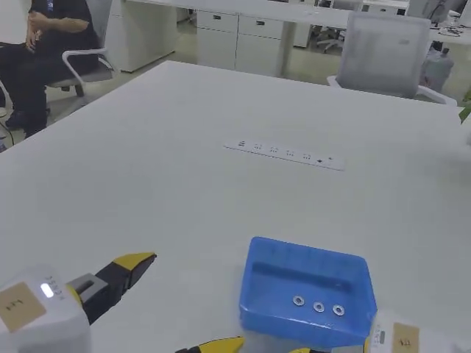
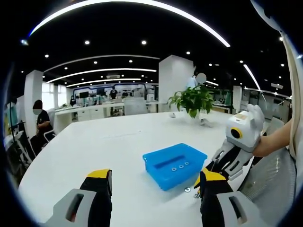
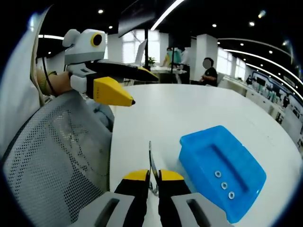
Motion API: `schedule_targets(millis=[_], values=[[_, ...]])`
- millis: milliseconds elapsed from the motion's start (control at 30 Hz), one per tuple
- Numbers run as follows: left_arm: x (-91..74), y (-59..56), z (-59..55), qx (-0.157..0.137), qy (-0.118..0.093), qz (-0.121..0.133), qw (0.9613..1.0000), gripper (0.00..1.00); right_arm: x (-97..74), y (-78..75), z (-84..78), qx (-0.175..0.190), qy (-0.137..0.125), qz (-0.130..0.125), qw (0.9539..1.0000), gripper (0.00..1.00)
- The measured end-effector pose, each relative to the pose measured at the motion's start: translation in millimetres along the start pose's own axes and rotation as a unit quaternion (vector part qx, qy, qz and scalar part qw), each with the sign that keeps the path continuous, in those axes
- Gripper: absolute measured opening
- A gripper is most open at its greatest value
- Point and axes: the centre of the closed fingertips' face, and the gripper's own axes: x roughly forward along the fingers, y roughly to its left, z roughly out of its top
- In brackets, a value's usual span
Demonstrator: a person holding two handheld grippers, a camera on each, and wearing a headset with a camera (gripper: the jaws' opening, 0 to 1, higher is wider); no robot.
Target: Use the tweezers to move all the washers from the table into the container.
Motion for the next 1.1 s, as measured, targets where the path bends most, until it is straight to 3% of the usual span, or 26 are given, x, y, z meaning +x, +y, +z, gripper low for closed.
schedule_targets(millis=[233,500,800,1100], values=[[-0.8,-0.1,2.4,-0.005,-0.007,0.000,1.0000,0.77,4.7,0.7,2.9,0.008,0.003,-0.015,0.9998,0.03],[-0.9,-0.8,3.0,-0.006,-0.008,0.000,1.0000,0.77,-2.4,4.4,11.5,0.035,-0.015,-0.017,0.9991,0.03],[-1.0,-1.9,3.4,-0.006,-0.008,-0.001,0.9999,0.77,-20.8,-19.4,30.3,0.073,-0.053,-0.049,0.9947,0.03],[-1.2,-2.0,3.3,-0.006,-0.008,-0.001,0.9999,0.77,-31.9,-35.9,43.0,0.102,-0.080,-0.061,0.9897,0.03]])
